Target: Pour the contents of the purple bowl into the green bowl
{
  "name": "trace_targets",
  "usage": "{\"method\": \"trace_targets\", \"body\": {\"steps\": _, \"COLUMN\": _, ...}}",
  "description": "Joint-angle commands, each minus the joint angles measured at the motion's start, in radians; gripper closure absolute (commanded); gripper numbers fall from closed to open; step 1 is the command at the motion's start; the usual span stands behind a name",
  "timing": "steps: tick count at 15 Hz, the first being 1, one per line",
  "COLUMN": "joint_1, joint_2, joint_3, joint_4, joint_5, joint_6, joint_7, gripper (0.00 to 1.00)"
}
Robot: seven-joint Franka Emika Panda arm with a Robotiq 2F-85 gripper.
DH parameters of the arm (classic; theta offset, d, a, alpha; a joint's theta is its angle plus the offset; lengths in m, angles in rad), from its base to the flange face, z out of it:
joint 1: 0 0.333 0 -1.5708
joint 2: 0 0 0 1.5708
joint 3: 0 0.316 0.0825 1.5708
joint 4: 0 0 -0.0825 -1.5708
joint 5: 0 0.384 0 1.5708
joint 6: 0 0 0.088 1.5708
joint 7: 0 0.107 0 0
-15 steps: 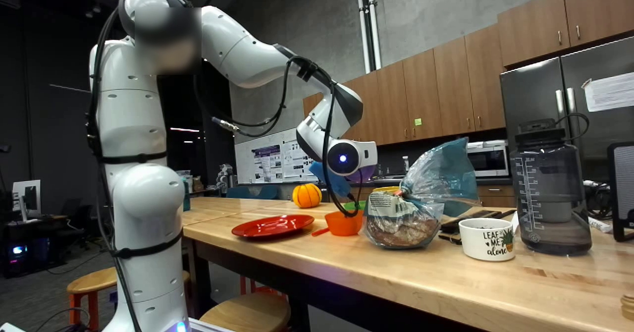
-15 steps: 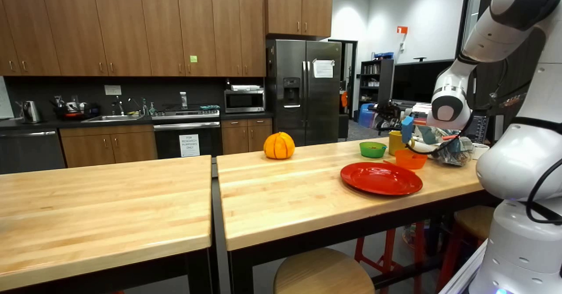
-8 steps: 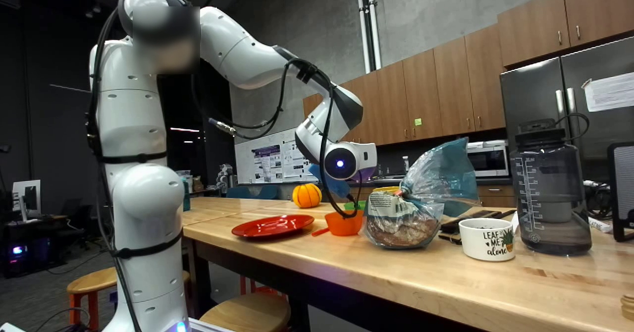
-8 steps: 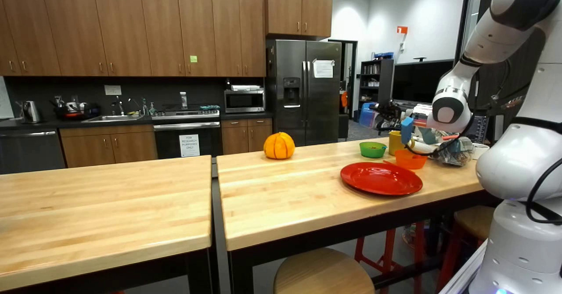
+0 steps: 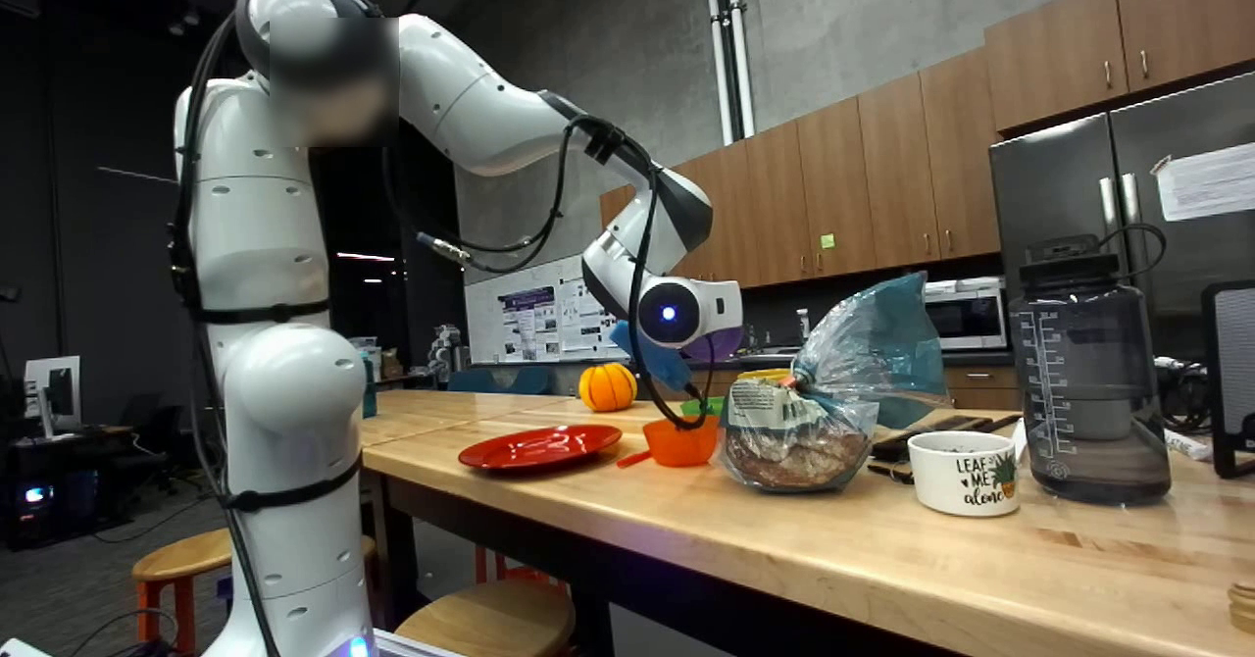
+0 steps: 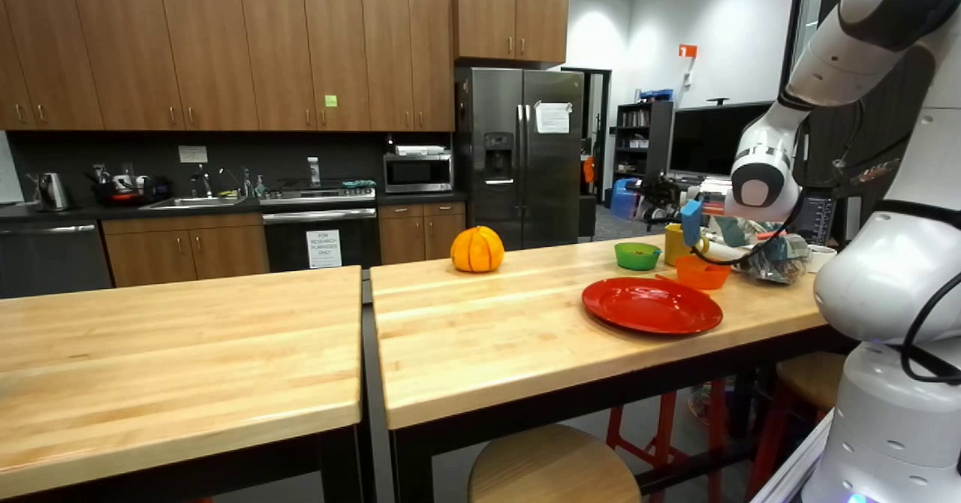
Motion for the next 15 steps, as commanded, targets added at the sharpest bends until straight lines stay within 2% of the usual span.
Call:
{"method": "trace_targets", "body": {"steps": 1, "joint_1": 0.023, "joint_2": -0.085, "joint_3": 0.059, "joint_4": 0.032, "joint_5": -0.075, "joint_6": 0.171, "joint_7": 0.027, "gripper": 0.98}}
{"method": "trace_targets", "body": {"steps": 3, "joint_1": 0.041, "joint_2": -0.113, "joint_3": 0.104, "joint_4": 0.064, "joint_5": -0.149, "joint_6": 0.282, "joint_7": 0.055, "gripper": 0.98}}
{"method": "trace_targets", "body": {"steps": 8, "joint_1": 0.101, "joint_2": -0.149, "joint_3": 0.209, "joint_4": 0.128, "joint_5": -0.426, "joint_6": 0.448, "joint_7": 0.193, "gripper": 0.98}}
{"method": "trace_targets", "body": {"steps": 11, "joint_1": 0.144, "joint_2": -0.133, "joint_3": 0.256, "joint_4": 0.155, "joint_5": -0.638, "joint_6": 0.497, "joint_7": 0.304, "gripper": 0.98}}
{"method": "trace_targets", "body": {"steps": 15, "joint_1": 0.201, "joint_2": -0.096, "joint_3": 0.293, "joint_4": 0.185, "joint_5": -0.937, "joint_6": 0.492, "joint_7": 0.464, "gripper": 0.98}}
